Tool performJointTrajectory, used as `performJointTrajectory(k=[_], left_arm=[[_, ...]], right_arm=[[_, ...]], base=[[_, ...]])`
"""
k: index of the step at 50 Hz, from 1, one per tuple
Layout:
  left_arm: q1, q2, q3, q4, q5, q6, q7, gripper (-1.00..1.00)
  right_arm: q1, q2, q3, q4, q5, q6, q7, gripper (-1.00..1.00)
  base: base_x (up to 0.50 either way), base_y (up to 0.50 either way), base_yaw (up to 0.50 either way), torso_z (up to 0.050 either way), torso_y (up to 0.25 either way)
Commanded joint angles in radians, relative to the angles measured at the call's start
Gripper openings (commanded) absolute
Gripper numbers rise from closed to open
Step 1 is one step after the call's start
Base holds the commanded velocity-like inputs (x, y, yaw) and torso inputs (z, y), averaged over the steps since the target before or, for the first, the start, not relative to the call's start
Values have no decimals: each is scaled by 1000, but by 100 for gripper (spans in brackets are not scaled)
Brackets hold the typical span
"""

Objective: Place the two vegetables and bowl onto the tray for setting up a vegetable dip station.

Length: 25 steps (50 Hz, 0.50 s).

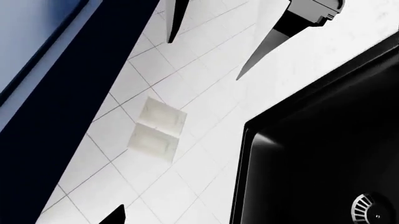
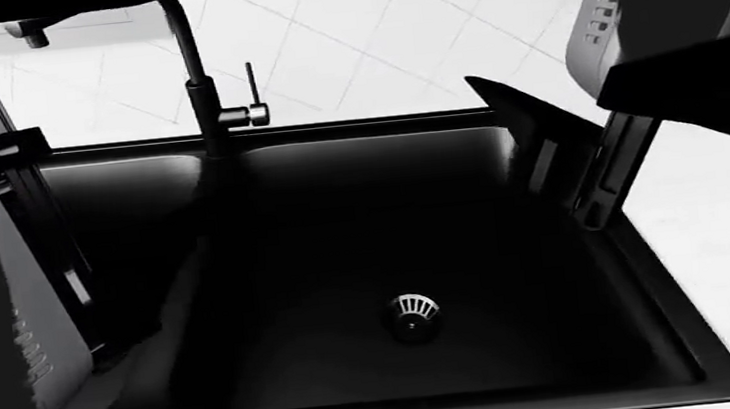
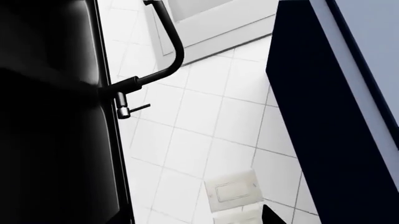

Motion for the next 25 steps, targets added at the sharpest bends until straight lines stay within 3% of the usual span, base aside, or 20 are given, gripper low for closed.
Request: performJointTrajectory(k=[1, 25], left_arm=[[-7, 5, 4, -2, 2, -3, 2, 100], [0, 0, 0, -2, 2, 7, -2, 100]], right_arm=[[-6, 3, 0, 4, 3, -11, 5, 100], [-7, 1, 2, 5, 11, -9, 18, 100]], base=[[0, -500, 0, 0, 0], [0, -500, 0, 0, 0]])
